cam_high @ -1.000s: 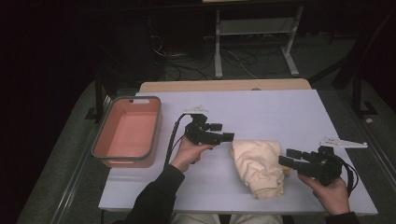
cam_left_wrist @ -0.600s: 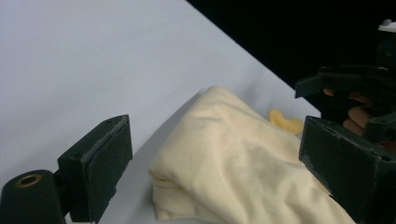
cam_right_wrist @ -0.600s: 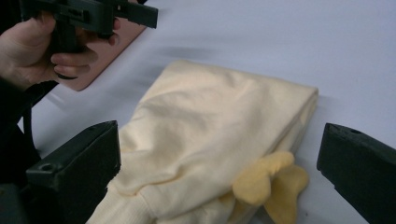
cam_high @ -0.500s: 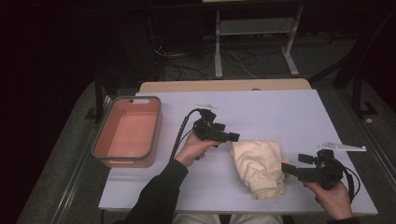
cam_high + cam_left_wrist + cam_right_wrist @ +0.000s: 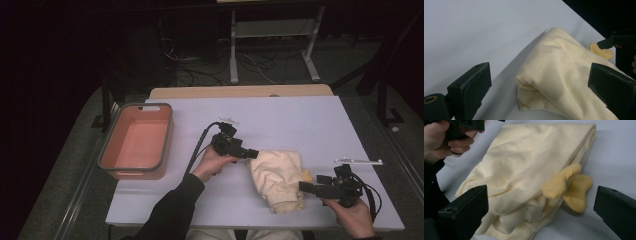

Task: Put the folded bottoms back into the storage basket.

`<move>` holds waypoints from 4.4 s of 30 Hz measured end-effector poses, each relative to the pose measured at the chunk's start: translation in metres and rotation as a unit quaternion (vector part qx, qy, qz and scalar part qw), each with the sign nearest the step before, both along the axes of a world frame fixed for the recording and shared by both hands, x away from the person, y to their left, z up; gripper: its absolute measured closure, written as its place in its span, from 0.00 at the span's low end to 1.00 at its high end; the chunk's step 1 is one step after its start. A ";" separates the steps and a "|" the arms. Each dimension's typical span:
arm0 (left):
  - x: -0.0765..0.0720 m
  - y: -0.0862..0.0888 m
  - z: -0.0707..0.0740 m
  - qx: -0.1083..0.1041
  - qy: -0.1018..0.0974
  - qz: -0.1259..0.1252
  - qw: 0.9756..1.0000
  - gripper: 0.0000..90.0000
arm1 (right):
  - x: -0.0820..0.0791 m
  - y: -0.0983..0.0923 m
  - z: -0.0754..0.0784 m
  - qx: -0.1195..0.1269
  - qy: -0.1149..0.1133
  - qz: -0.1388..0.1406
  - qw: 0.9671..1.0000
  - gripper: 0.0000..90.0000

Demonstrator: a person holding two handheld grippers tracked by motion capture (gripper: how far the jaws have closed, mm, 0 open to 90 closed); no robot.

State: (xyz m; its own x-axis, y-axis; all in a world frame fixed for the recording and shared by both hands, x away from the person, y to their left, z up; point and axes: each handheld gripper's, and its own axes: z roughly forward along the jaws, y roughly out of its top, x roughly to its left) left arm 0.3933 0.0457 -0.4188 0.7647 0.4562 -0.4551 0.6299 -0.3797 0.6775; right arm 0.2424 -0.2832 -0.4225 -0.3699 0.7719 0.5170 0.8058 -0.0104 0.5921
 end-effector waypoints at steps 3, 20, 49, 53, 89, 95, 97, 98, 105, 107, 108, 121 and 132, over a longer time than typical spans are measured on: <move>0.001 0.000 -0.003 0.002 0.003 0.002 1.000 0.05 | 0.000 0.003 -0.002 -0.008 0.011 0.004 1.000 0.00; -0.001 -0.009 -0.022 0.027 0.024 -0.020 0.999 0.05 | 0.001 0.011 -0.011 -0.018 0.057 0.033 0.998 0.09; -0.001 -0.010 -0.033 0.005 0.038 -0.037 0.999 0.17 | 0.010 0.015 -0.025 0.035 0.109 0.092 0.989 0.31; -0.002 -0.012 -0.037 -0.014 0.052 -0.048 0.997 0.33 | 0.012 0.018 -0.025 0.033 0.106 0.101 0.989 0.35; -0.011 -0.008 -0.018 -0.043 0.014 0.004 0.999 0.76 | 0.009 0.030 -0.006 0.014 0.019 0.150 0.988 0.68; -0.012 -0.007 -0.012 -0.053 0.011 0.005 0.999 0.76 | 0.007 0.030 -0.001 0.020 0.008 0.149 0.989 0.68; -0.012 -0.006 -0.009 -0.055 0.009 0.007 0.998 0.76 | 0.007 0.029 0.001 0.021 0.006 0.150 0.988 0.68; -0.013 -0.006 -0.008 -0.057 0.009 0.008 0.998 0.76 | 0.007 0.029 0.002 0.021 0.004 0.150 0.988 0.68; -0.014 -0.002 0.004 -0.069 0.003 0.016 0.997 0.76 | 0.007 0.031 0.008 0.024 -0.008 0.151 0.988 0.68; -0.014 0.000 0.008 -0.072 -0.001 0.017 0.997 0.76 | 0.008 0.030 0.011 0.026 -0.013 0.152 0.988 0.68; -0.014 0.001 0.010 -0.076 -0.002 0.018 0.997 0.76 | 0.008 0.031 0.012 0.027 -0.015 0.151 0.988 0.68; -0.016 0.016 0.031 -0.099 -0.017 0.035 0.994 0.76 | 0.013 0.039 0.031 0.032 -0.043 0.167 0.984 0.68; -0.015 0.028 0.042 -0.111 -0.025 0.044 0.993 0.76 | 0.017 0.049 0.044 0.022 -0.057 0.177 0.982 0.68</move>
